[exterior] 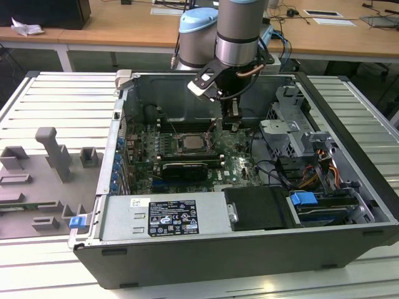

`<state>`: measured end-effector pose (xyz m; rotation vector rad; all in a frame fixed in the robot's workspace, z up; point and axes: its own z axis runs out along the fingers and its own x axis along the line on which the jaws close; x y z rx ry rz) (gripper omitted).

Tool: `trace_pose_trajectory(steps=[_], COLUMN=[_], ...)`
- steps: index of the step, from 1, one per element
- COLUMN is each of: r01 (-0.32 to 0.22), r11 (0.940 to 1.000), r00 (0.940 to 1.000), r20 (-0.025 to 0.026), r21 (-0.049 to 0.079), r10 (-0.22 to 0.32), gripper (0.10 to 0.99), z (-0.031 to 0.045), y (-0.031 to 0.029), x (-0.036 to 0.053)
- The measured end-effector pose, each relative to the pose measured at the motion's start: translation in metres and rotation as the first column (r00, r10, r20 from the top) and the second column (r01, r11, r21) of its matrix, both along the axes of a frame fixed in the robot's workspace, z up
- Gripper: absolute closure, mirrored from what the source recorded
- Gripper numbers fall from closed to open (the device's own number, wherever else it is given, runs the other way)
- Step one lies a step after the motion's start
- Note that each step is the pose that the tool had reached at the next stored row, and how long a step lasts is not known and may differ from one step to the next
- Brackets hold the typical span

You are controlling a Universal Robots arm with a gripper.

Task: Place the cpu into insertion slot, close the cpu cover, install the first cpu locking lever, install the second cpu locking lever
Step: 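Close the cpu cover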

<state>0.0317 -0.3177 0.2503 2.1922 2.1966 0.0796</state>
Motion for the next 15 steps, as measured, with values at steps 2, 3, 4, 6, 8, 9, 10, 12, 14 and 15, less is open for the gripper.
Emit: trace_pose_trajectory(steps=[2,3,4,6,8,9,10,12,14,15], r01=[0.000,0.000,0.000,0.000,0.000,0.000,0.000,0.000,0.000,0.000], r11=[1.0000,1.0000,1.0000,1.0000,1.0000,1.0000,1.0000,1.0000,1.0000,1.0000], r00=[1.0000,1.0000,1.0000,1.0000,1.0000,1.0000,1.0000,1.0000,1.0000,1.0000], r20=[0.0000,-0.0001,0.0000,0.0000,0.0000,0.0000,0.0000,0.0000,0.0000,0.0000], r21=[0.000,0.000,0.000,0.000,0.000,0.000,0.000,0.000,0.000,0.000], r10=[0.000,0.000,0.000,0.000,0.000,0.000,0.000,0.000,0.000,0.000], gripper=[0.980,0.980,0.980,0.980,0.980,0.980,0.980,0.980,0.980,0.980], z=[0.0000,0.0000,0.0000,0.0000,0.0000,0.0000,0.0000,0.0000,0.0000,0.0000], y=[0.0000,0.0000,0.0000,0.0000,0.0000,0.0000,0.0000,0.0000,0.0000,0.0000], x=[-0.0007,-0.0012,-0.0015,-0.0018,-0.0020,-0.0023,-0.0026,-0.0032,-0.0039,-0.0041])
